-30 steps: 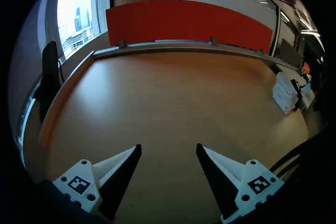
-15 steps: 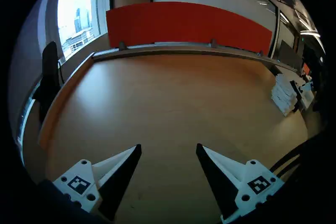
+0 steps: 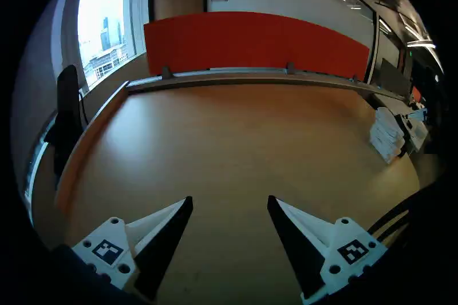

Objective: Fold towel

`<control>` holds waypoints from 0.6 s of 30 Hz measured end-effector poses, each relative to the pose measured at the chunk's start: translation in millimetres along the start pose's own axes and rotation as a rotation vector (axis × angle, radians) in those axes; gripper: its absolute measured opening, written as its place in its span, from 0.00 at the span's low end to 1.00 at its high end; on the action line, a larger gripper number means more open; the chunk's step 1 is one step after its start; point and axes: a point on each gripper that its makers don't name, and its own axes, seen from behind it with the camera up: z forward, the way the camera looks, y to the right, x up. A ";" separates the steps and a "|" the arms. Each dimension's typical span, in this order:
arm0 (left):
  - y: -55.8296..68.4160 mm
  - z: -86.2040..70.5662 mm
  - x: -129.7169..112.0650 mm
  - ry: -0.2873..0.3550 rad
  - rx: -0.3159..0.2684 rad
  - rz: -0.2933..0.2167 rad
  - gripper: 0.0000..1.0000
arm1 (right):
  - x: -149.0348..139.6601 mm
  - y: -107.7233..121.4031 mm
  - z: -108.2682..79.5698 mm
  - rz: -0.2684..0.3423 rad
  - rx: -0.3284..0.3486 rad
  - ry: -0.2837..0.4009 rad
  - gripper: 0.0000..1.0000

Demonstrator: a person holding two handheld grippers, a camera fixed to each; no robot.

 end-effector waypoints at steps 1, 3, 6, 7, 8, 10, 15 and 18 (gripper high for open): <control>-0.9 -0.1 3.3 0.006 0.001 0.000 0.97 | 3.3 -4.3 -0.3 0.013 0.005 0.019 0.97; -2.5 -0.2 9.1 0.017 0.004 -0.001 0.97 | 9.3 -12.0 -1.0 0.037 0.014 0.053 0.97; -6.0 -0.7 17.9 0.034 0.009 -0.006 0.97 | 19.6 -25.8 -4.3 0.060 0.038 0.118 0.97; -8.7 -0.9 21.7 0.043 0.015 -0.006 0.97 | 23.3 -29.3 -5.6 0.068 0.041 0.143 0.97; -11.1 -1.1 25.1 0.051 0.020 -0.007 0.97 | 26.6 -32.5 -6.7 0.076 0.044 0.164 0.97; -16.3 -2.7 34.2 0.075 0.034 -0.004 0.97 | 32.9 -37.5 -9.3 0.090 0.044 0.210 0.97; -24.7 -8.4 58.0 0.143 0.054 0.011 0.97 | 46.8 -46.2 -17.8 0.106 0.035 0.318 0.97; -30.6 -11.2 69.8 0.176 0.072 0.014 0.97 | 53.7 -50.9 -23.4 0.104 0.029 0.372 0.97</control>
